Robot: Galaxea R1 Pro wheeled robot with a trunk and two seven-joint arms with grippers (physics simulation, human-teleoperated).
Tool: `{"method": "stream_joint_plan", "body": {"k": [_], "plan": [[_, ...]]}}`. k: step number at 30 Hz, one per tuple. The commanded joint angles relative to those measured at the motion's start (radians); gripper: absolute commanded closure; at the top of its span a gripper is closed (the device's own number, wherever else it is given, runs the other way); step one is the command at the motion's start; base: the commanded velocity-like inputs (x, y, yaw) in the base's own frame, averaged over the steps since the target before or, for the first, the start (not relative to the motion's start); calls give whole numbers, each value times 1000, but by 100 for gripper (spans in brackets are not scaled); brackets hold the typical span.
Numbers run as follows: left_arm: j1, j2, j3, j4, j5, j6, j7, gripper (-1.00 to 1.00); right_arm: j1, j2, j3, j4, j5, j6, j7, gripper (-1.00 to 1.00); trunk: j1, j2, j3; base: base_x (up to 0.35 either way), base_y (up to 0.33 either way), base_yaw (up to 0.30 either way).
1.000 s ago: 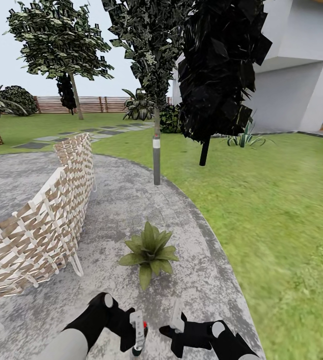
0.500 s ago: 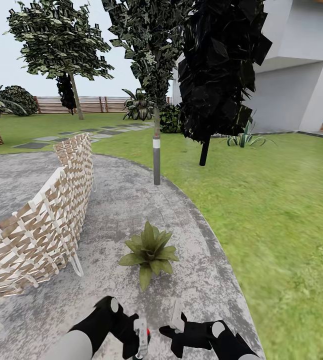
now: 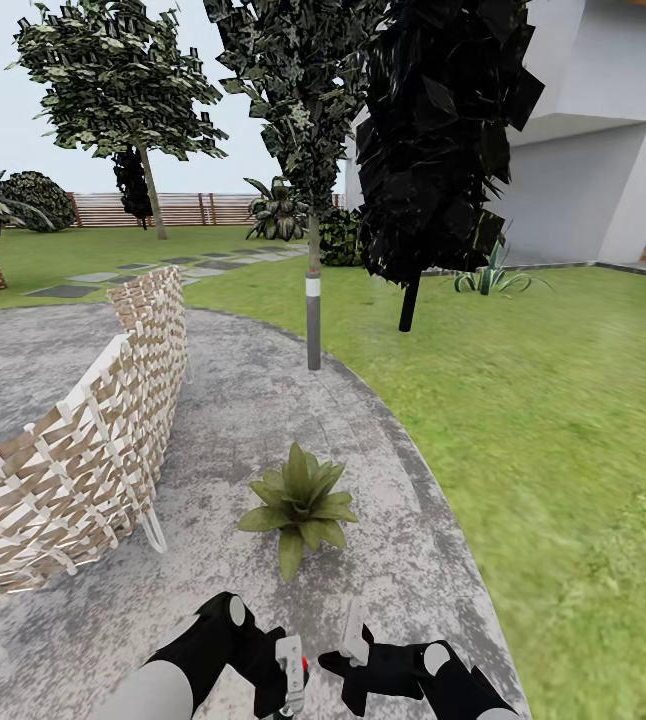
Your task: Pick up the pesticide atomizer in the garden and spray insectifuge to fully cover both potted plants in the garden.
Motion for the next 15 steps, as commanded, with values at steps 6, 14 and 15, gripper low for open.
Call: {"method": "stream_joint_plan", "body": {"k": [6,14,15], "plan": [[0,-1,8,-1,-9,-7,-4,100,-1,1,-8,-1,7,-3,6,100,0,0,-1,0,0,0],[0,-1,8,0,-6,-8,-3,100,-1,1,-8,-1,7,-3,5,100,0,0,-1,0,0,0],[0,-1,9,0,-6,-8,-3,100,-1,1,-8,-1,7,-3,5,100,0,0,-1,0,0,0]]}}
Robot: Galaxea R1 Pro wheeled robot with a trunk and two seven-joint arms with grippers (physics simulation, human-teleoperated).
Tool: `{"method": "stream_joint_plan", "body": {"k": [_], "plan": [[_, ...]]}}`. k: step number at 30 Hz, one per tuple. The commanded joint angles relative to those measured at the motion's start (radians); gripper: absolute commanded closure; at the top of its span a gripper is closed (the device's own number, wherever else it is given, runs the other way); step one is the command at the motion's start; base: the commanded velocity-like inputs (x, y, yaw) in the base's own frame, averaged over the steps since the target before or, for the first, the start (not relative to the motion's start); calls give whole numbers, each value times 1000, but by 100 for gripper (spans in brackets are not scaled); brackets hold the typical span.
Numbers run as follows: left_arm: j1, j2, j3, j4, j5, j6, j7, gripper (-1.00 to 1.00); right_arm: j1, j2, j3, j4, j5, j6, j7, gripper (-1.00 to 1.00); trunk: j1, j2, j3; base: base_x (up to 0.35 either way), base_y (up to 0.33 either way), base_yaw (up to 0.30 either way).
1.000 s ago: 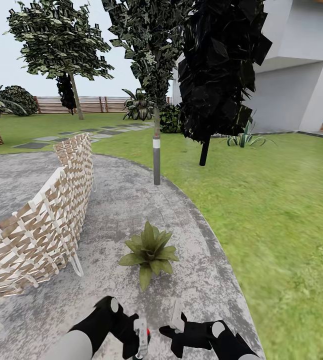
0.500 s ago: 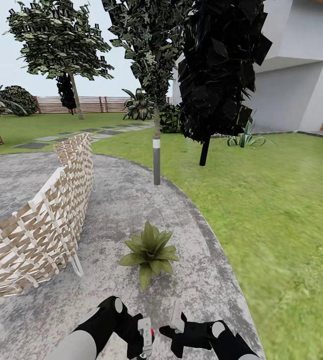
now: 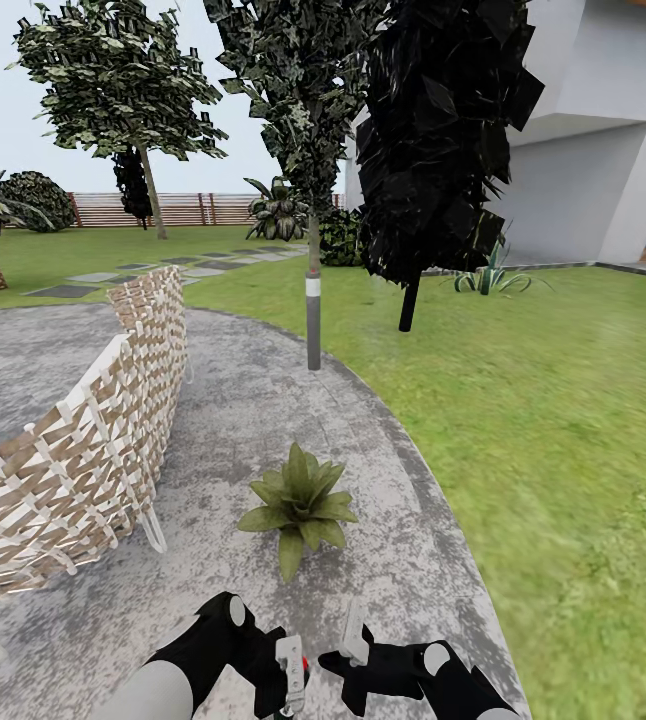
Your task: Pick up the pesticide atomizer in the garden and spray insectifuge to fully cover both potted plants in the garden.
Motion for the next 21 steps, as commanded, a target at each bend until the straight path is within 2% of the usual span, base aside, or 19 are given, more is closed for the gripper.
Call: {"method": "stream_joint_plan", "body": {"k": [1,7,17,19,21], "plan": [[-1,-1,8,0,-9,-7,-4,100,-1,1,-8,-1,7,-3,6,100,0,0,-1,0,0,0],[-1,-1,9,14,-1,-9,4,100,-1,1,-8,-1,7,-3,6,100,0,0,-1,0,0,0],[-2,-1,8,39,3,-9,68,100,-1,1,-8,-1,6,-3,5,100,0,0,-1,0,0,0],[-2,-1,8,39,23,-10,69,100,-1,1,-8,0,6,-3,5,100,0,0,-1,0,0,0],[-2,-1,8,39,67,-11,69,100,-1,1,-8,0,6,-3,6,100,0,0,-1,0,0,0]]}}
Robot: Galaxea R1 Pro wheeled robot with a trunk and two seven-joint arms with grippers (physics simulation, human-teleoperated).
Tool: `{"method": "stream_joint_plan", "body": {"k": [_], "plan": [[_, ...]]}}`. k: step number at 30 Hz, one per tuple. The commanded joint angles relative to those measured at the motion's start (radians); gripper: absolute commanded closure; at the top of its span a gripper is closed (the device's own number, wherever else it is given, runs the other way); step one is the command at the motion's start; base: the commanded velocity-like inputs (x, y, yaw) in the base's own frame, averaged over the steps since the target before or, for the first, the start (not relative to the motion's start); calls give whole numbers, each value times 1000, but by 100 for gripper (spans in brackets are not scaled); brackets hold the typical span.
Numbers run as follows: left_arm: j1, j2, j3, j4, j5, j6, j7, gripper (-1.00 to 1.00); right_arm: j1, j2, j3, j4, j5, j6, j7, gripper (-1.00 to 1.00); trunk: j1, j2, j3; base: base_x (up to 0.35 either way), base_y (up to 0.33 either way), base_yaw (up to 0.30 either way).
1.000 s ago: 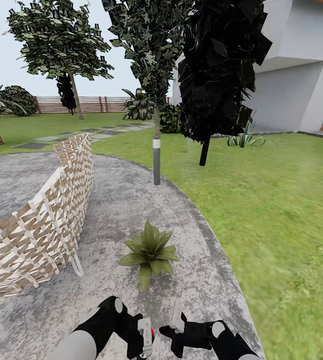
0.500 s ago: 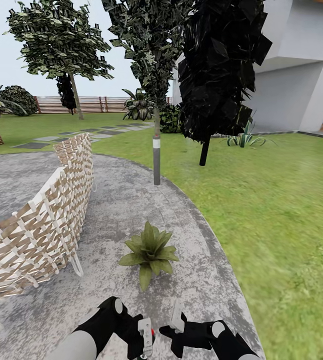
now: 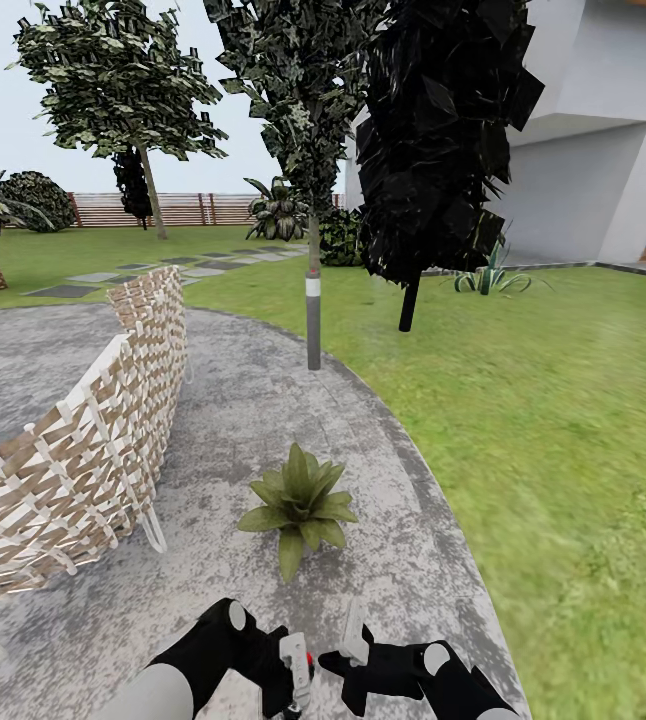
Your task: Pick up the pesticide atomizer in the garden and spray insectifuge to fully cover both potted plants in the garden.
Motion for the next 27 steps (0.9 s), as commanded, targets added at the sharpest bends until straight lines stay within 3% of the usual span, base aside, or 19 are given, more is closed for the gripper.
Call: {"method": "stream_joint_plan", "body": {"k": [1,18,27], "plan": [[0,-1,7,-1,-2,-8,-4,100,0,1,-8,-1,7,-3,6,100,0,0,-1,0,0,0],[-2,-1,3,35,9,-15,-4,100,0,1,-8,-1,7,-3,6,100,0,0,-1,0,0,0],[-2,-1,3,36,58,-18,-5,100,0,1,-8,-1,7,-3,6,100,0,0,-1,0,0,0]]}}
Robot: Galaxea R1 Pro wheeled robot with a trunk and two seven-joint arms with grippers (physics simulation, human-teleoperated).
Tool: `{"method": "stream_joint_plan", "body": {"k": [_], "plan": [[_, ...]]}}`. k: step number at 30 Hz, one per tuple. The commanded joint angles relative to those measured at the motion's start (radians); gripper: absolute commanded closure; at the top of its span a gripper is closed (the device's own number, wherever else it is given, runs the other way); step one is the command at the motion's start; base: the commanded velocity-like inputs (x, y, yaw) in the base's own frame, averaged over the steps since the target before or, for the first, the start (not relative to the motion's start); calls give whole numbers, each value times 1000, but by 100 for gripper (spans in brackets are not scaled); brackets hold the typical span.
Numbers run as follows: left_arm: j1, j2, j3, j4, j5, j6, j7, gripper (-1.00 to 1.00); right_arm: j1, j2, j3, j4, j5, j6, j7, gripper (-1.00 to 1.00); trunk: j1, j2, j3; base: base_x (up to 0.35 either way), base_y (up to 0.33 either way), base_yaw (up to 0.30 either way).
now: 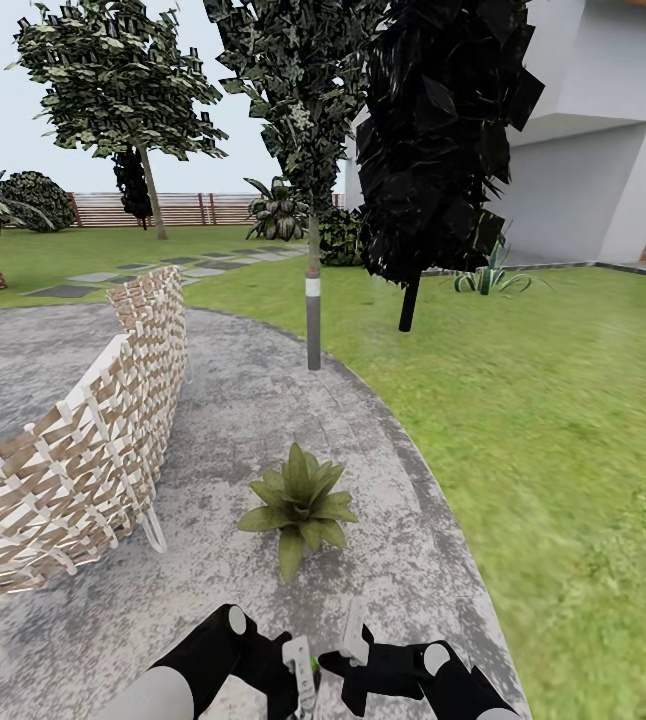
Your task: Pick up the pesticide atomizer in the garden and spray insectifuge to fully cover both potted plants in the garden.
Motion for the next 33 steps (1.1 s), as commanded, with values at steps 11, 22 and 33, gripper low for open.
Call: {"method": "stream_joint_plan", "body": {"k": [11,22,33], "plan": [[-2,-1,7,-2,-3,-6,-4,100,0,1,-8,-1,7,-3,6,100,0,0,-1,0,0,0],[3,84,0,-11,-47,-5,1,100,0,1,-8,0,7,-3,5,100,0,0,-1,0,0,0],[7,234,9,-15,-35,-16,1,100,0,1,-10,-12,17,-3,0,100,0,0,-1,0,0,0]]}}
